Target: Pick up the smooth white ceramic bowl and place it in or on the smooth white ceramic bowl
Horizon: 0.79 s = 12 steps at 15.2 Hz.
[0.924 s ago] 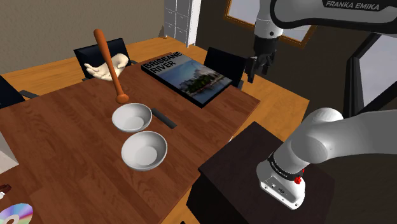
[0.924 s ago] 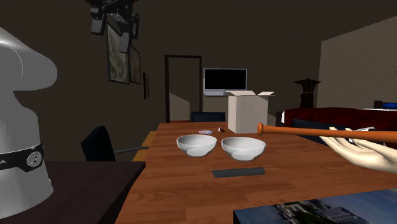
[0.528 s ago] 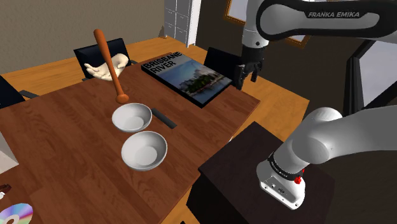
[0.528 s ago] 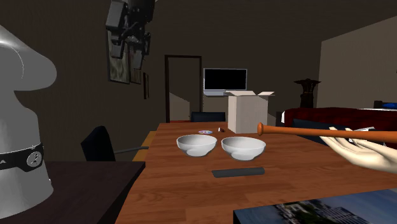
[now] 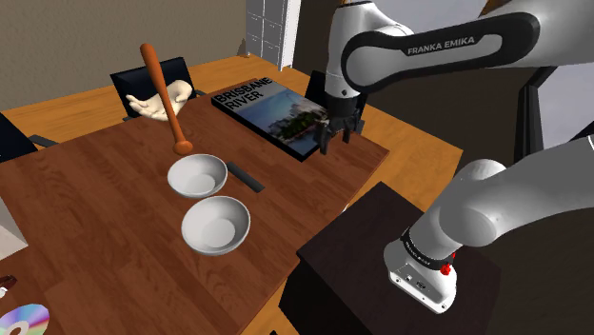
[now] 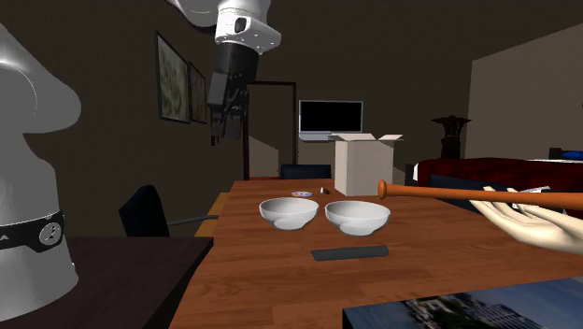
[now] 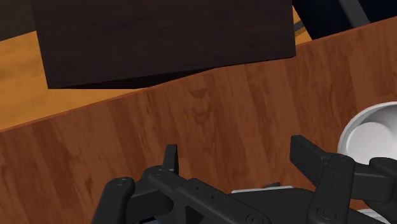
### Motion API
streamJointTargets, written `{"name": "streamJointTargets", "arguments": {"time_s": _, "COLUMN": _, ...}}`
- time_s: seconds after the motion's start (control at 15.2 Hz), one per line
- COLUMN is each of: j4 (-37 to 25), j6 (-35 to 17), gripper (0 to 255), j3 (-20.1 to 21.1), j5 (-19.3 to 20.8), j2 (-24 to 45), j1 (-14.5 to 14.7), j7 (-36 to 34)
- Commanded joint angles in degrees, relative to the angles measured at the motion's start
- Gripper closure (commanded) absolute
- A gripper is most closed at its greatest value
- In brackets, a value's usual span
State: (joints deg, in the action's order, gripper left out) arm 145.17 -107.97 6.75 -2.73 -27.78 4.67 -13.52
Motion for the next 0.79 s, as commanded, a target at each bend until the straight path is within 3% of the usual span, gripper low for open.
{"name": "streamJointTargets", "arguments": {"time_s": 0.0, "j4": -0.35, "j6": -3.49, "gripper": 0, "j3": 0.99, "j5": -1.23, "j2": 3.43, "j1": 0.74, "j7": -1.06}}
{"name": "streamJointTargets", "arguments": {"time_s": 0.73, "j4": -7.09, "j6": -19.83, "gripper": 0, "j3": 6.46, "j5": -5.21, "j2": 24.54, "j1": 4.62, "j7": -7.11}}
